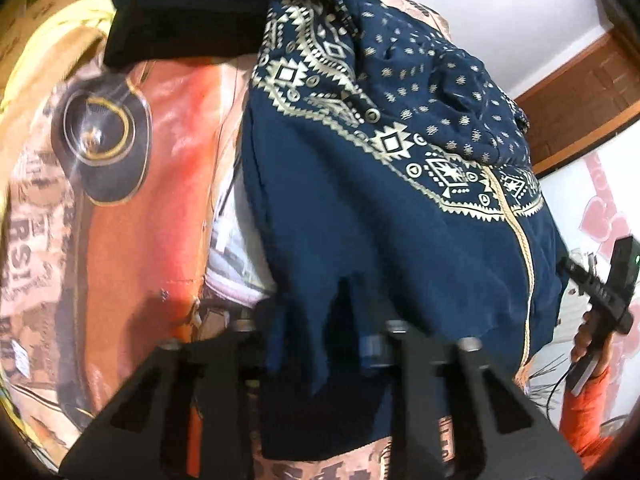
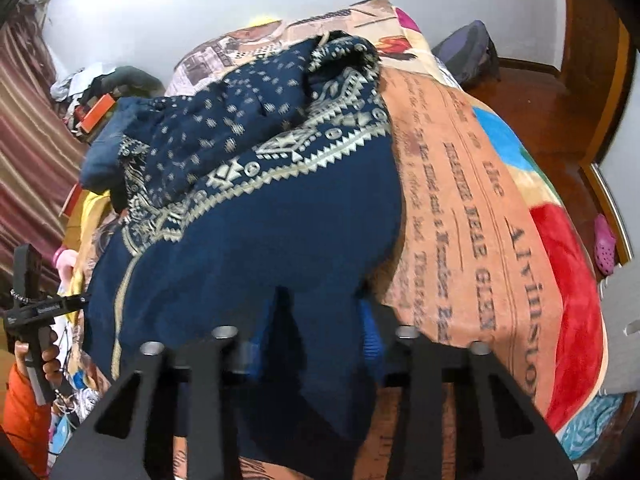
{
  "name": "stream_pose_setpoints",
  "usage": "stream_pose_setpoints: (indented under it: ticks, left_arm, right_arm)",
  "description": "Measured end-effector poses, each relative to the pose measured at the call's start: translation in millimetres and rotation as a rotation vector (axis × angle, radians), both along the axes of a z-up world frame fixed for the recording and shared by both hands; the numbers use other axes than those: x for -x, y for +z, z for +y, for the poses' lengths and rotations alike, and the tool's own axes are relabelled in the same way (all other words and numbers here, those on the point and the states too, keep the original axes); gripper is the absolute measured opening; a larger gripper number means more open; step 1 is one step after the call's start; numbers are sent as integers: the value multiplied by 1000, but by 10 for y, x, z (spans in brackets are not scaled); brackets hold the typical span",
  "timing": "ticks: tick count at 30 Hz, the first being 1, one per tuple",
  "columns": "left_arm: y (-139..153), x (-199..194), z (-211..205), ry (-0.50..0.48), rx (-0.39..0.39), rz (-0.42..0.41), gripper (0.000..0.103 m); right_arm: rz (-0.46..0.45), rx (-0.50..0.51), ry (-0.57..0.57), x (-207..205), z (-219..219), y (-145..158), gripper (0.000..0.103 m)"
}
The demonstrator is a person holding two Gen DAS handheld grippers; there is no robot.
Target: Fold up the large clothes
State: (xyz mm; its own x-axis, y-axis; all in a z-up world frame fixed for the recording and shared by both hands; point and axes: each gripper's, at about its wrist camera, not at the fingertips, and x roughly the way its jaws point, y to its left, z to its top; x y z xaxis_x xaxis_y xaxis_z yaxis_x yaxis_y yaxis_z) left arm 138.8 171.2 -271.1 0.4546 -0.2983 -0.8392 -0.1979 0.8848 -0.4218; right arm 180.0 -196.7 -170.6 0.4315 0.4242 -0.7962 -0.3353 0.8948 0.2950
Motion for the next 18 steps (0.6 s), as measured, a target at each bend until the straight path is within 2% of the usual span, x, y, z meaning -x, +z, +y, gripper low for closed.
stream_pose_setpoints:
  ticks: [1, 7, 10, 13, 16, 18]
  left_arm:
    - [60, -29, 19, 1, 1, -12, 10]
    - [494, -169, 87, 3, 48, -142, 7]
    - [791, -386, 164, -10, 136, -229, 7]
    - [1078, -624, 265, -9, 169, -296, 7]
    - [1374, -907, 378, 11, 146, -368, 7]
    - [1546, -1105, 432, 28, 97, -413, 7]
  right_arm:
    - [2, -24, 5, -31, -4, 32, 15]
    - [-64, -126, 32, -135, 69, 359, 13]
    - [-112, -155, 45, -219, 115, 571, 12]
    - [-193, -156, 48, -381, 197, 847, 12]
    - [-243, -151, 47, -610, 273, 1041, 12]
    - [-273, -132, 45, -809, 352, 1124, 12]
